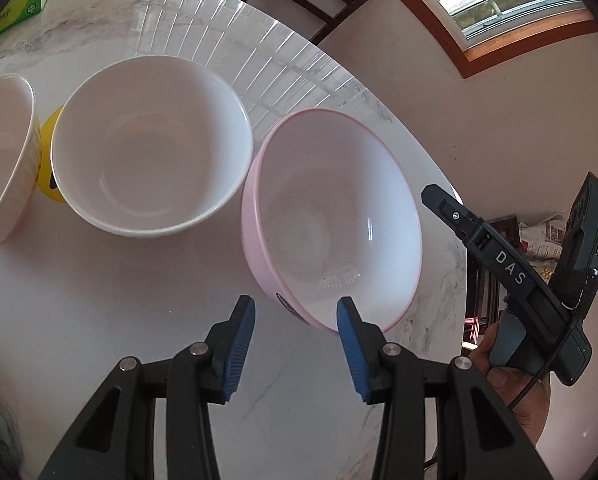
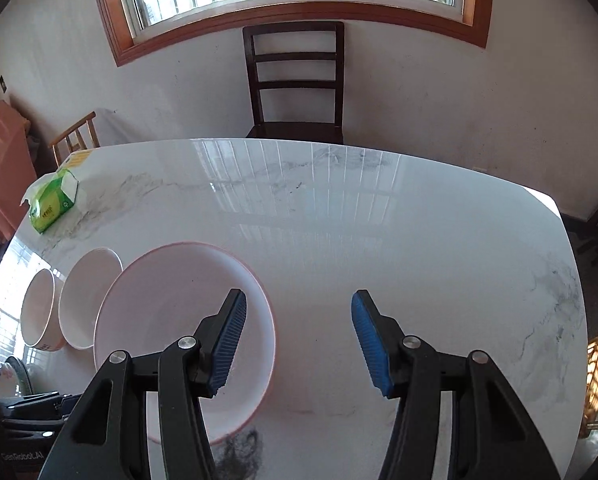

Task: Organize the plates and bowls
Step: 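Move both grippers toward the rim of the large pink bowl, then grasp the pink bowl rim with both grippers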

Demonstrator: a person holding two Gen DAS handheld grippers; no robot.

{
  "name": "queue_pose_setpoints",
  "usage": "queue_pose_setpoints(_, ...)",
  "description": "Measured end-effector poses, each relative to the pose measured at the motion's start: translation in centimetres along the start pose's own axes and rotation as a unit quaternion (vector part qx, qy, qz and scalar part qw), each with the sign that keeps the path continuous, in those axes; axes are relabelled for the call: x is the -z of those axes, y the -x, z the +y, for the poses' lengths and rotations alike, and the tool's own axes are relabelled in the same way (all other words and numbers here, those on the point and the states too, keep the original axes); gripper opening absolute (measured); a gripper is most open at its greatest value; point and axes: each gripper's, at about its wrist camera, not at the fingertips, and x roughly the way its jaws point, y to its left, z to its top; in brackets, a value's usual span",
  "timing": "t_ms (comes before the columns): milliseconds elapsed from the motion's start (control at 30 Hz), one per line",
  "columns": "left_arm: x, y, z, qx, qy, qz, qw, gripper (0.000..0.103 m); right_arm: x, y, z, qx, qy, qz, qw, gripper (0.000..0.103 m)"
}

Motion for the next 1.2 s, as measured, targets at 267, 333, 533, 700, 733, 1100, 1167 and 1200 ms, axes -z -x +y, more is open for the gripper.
queue_pose_setpoints(267, -0.3, -0.5, -0.1, -0.007, 0.0, -0.017, 0.9998, 0.035, 0.1, -3.9, 1.4, 0.0, 0.023, 0.054, 0.998, 0.014)
queue_pose_setpoints(333, -0.3, -0.4, 0.0, -0.015, -0.002, -0.026, 0.9996, 0.032, 0.7, -4.0, 1.3, -0.001, 0.015, 0.059, 0.998, 0.013)
queue_pose_setpoints(533, 1.0, 1.1, 0.9, -0.016, -0.016, -0.016, 0.9996, 0.027, 3.1, -0.9, 0.6, -0.045, -0.003, 0.062, 0.997, 0.007)
queue_pose_setpoints(700, 4.5, 4.2, 2.2, -0.015, -0.028, -0.007, 0.9995, 0.027, 7.1, 2.7, 2.0, -0.066, -0.017, 0.075, 0.995, 0.008)
queue_pose_setpoints(733, 5.2, 5.0, 2.5, -0.016, -0.031, -0.008, 0.9994, 0.027, 8.0, 3.5, 2.4, -0.072, -0.019, 0.077, 0.994, 0.008)
queue_pose_setpoints(1100, 11.9, 13.2, 7.0, -0.022, -0.048, -0.031, 0.9981, 0.026, 16.3, 11.0, 9.3, -0.11, -0.017, 0.057, 0.992, 0.011)
queue_pose_setpoints(1167, 12.4, 13.9, 7.7, -0.025, -0.051, -0.033, 0.9978, 0.026, 17.6, 11.7, 10.5, -0.11, -0.011, 0.054, 0.992, 0.011)
queue_pose_setpoints(1200, 12.7, 14.3, 8.2, -0.027, -0.05, -0.035, 0.9978, 0.026, 18.2, 12.0, 11.1, -0.11, -0.01, 0.053, 0.992, 0.011)
